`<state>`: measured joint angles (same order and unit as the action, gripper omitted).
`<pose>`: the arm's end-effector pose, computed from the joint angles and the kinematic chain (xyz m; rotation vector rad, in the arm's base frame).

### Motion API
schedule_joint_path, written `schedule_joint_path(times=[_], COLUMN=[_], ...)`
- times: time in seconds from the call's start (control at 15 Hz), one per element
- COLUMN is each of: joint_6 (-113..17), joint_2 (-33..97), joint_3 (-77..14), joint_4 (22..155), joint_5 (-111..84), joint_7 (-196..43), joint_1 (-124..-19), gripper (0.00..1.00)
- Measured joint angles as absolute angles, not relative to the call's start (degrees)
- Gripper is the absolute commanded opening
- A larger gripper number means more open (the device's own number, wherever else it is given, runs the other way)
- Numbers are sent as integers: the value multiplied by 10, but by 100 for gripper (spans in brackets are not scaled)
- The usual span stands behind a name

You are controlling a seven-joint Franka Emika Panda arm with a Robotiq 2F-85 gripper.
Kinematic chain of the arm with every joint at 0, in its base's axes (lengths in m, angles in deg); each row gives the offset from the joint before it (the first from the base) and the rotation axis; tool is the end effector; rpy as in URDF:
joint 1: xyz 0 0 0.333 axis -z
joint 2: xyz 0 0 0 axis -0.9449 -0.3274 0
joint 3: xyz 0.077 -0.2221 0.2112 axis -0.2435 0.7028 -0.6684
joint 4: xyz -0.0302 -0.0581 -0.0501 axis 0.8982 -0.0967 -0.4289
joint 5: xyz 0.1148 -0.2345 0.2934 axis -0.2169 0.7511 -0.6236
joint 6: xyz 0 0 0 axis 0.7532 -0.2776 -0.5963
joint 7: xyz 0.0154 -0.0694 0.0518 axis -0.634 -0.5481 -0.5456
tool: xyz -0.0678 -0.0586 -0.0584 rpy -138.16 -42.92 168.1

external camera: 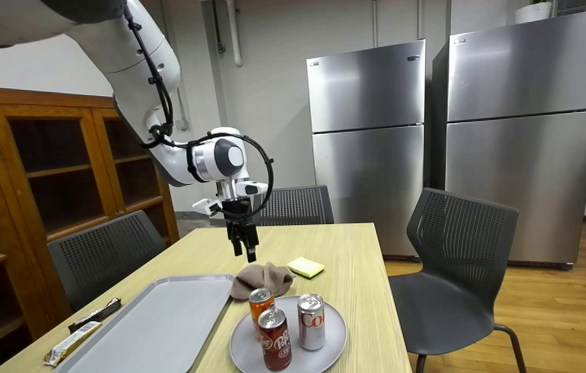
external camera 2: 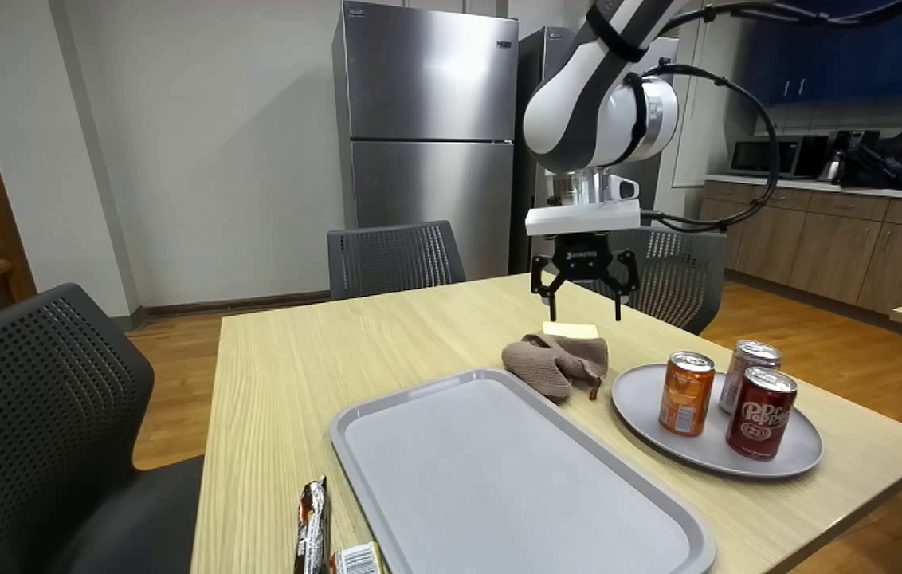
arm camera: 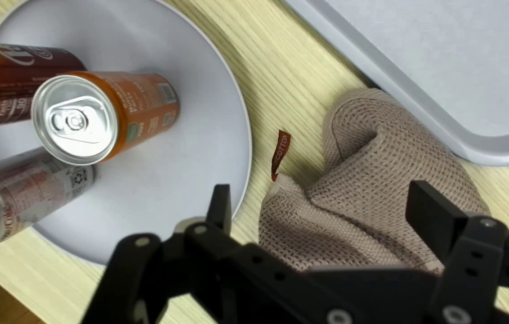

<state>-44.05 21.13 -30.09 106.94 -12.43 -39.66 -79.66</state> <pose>0.6070 0.0386 0.2310 2.8683 -0.8910 -0.1320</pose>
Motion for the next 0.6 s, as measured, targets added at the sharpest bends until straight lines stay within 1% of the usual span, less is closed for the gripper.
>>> schedule_joint_path(times=[0.33,0.6], joint_6=[-440,-441], joint_2=[210,211], joint_3=[-293,-289], joint_4=[1070,1070], joint_5=[-112,-104], joint_7=[-400,-467], joint_1=[-797,-785], gripper=[100,100])
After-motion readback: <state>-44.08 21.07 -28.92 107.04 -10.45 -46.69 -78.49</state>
